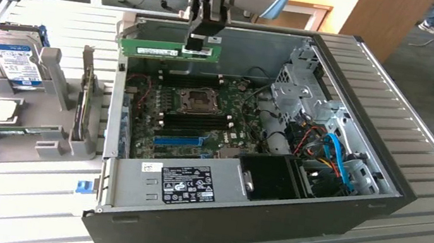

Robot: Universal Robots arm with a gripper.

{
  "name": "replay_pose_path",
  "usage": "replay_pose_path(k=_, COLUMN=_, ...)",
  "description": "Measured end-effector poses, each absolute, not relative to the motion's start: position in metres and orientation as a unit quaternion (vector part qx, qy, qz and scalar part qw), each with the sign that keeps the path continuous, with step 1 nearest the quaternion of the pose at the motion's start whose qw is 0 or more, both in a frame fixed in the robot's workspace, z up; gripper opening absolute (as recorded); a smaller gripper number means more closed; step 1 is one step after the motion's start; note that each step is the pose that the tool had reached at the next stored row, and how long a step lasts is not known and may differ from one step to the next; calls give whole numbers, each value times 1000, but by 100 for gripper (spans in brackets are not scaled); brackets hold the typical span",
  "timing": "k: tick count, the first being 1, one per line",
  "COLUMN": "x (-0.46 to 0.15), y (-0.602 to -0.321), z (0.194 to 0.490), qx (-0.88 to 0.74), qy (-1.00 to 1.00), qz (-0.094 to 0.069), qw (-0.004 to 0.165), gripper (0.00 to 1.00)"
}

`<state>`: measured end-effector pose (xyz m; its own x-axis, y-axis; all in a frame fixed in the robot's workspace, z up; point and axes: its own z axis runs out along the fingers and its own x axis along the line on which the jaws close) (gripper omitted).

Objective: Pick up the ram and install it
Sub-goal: 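Pick up the ram and move it above insertion slot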

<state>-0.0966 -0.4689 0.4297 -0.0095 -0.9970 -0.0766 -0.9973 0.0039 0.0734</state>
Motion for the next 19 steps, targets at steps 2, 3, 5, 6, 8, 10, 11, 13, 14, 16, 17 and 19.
replay_pose_path(k=2, x=-94, y=-469, z=430, qx=-704, qy=708, qz=53, qw=1, gripper=12)
replay_pose_path(k=3, x=-92, y=-469, z=430, qx=-704, qy=708, qz=53, qw=1, gripper=12)
replay_pose_path(k=5, x=-90, y=-469, z=430, qx=-704, qy=708, qz=53, qw=1, gripper=12)
replay_pose_path(k=6, x=-88, y=-469, z=430, qx=-704, qy=709, qz=53, qw=1, gripper=12)
replay_pose_path(k=8, x=-85, y=-469, z=430, qx=-704, qy=709, qz=53, qw=1, gripper=12)
replay_pose_path(k=10, x=-82, y=-469, z=430, qx=-704, qy=708, qz=53, qw=1, gripper=12)
replay_pose_path(k=11, x=-80, y=-469, z=430, qx=-704, qy=708, qz=53, qw=1, gripper=12)
replay_pose_path(k=13, x=-77, y=-469, z=430, qx=-704, qy=708, qz=53, qw=1, gripper=12)
replay_pose_path(k=14, x=-76, y=-469, z=430, qx=-704, qy=708, qz=53, qw=1, gripper=12)
replay_pose_path(k=16, x=-72, y=-469, z=430, qx=-704, qy=709, qz=53, qw=1, gripper=12)
replay_pose_path(k=17, x=-71, y=-469, z=430, qx=-704, qy=709, qz=53, qw=1, gripper=12)
replay_pose_path(k=19, x=-67, y=-469, z=430, qx=-704, qy=708, qz=53, qw=1, gripper=12)
